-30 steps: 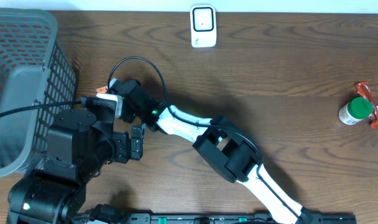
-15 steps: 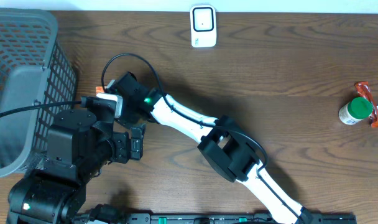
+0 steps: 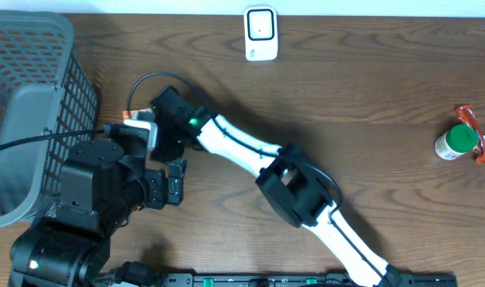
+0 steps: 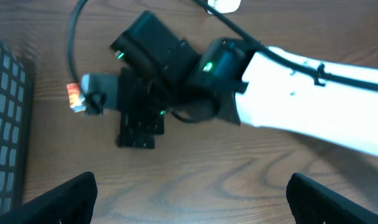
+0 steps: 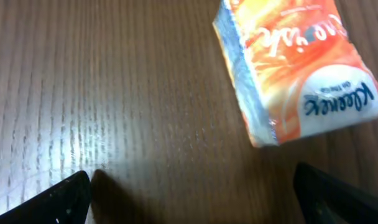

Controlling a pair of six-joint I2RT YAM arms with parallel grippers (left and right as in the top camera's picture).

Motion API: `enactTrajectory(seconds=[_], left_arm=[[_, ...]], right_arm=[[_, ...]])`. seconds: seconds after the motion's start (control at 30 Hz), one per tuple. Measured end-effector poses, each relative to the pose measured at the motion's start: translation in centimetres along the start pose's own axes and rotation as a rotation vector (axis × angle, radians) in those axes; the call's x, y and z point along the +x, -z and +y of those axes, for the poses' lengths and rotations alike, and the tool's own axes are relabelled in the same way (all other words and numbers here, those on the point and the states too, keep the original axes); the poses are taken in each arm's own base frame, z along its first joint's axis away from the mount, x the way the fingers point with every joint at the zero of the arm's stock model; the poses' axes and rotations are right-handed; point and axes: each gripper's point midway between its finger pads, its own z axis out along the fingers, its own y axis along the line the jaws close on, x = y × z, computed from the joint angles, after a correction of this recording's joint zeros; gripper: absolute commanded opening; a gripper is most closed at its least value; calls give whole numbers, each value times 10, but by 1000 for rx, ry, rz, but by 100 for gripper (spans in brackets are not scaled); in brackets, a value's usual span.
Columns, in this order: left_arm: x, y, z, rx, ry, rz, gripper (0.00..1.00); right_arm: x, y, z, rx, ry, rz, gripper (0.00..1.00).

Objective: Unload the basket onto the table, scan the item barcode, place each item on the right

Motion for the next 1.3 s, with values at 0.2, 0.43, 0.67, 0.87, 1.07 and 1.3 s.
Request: enactTrajectory(seconds=[0.2, 0.43, 0.67, 0.87, 1.07, 1.3], left_arm=[[0, 0, 0, 0, 0, 0, 98], [0, 0, 0, 0, 0, 0, 98], [0, 0, 0, 0, 0, 0, 98], [0, 0, 0, 0, 0, 0, 98], [0, 0, 0, 0, 0, 0, 98], [0, 0, 0, 0, 0, 0, 98]], right_arm=[[6, 6, -36, -49, -50, -118, 99], [4, 9, -38, -193, -109, -245, 99], [-1, 12, -14, -336, -138, -290, 99], [-5, 4, -16, -299, -115, -299, 99], [-16, -14, -27, -139, -82, -283, 99], [-16, -17, -48, -9, -98, -249, 94]])
